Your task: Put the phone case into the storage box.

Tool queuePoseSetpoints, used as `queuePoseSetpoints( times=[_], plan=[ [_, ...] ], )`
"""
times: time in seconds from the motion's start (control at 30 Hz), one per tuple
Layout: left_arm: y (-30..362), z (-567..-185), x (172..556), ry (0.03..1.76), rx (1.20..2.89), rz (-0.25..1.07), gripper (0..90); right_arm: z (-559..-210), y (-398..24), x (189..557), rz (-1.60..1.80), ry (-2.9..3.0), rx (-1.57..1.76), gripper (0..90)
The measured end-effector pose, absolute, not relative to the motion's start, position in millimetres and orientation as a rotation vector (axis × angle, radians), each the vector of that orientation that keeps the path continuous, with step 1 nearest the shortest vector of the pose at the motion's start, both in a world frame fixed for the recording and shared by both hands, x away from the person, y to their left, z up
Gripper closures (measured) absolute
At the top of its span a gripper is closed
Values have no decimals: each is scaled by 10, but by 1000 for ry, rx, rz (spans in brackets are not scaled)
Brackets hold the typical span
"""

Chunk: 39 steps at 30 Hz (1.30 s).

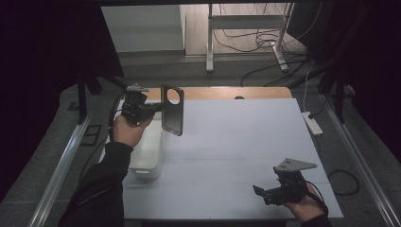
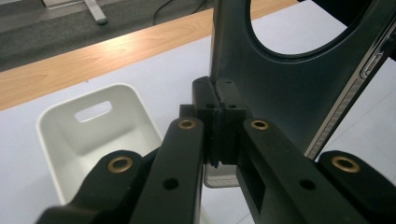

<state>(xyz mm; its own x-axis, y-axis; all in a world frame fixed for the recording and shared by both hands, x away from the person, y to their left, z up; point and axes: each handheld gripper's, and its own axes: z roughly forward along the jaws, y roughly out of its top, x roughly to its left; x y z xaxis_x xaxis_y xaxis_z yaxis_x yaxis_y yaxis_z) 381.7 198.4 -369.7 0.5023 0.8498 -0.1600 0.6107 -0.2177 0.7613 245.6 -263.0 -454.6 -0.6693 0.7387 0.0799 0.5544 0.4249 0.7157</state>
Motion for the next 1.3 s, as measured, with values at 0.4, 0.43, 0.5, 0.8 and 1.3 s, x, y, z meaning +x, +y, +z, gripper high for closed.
queuePoseSetpoints(
  times=[0.4,0.43,0.5,0.8,1.3],
  plan=[
    [2157,-3646,3903,1256,1922,413,891,-4543,-2774,2399,1101,2401,1136,0],
    [2177,-3640,3914,1262,1918,415,891,-4540,-2781,2394,1097,2400,1144,0],
    [2208,-3635,3933,1271,1910,422,891,-4540,-2805,2384,1102,2387,1151,0],
    [2318,-3646,3993,1312,1891,440,891,-4517,-2904,2333,1125,2337,1169,0],
    [2480,-3654,4108,1369,1845,463,891,-4511,-3046,2254,1128,2283,1203,0]
  ],
)
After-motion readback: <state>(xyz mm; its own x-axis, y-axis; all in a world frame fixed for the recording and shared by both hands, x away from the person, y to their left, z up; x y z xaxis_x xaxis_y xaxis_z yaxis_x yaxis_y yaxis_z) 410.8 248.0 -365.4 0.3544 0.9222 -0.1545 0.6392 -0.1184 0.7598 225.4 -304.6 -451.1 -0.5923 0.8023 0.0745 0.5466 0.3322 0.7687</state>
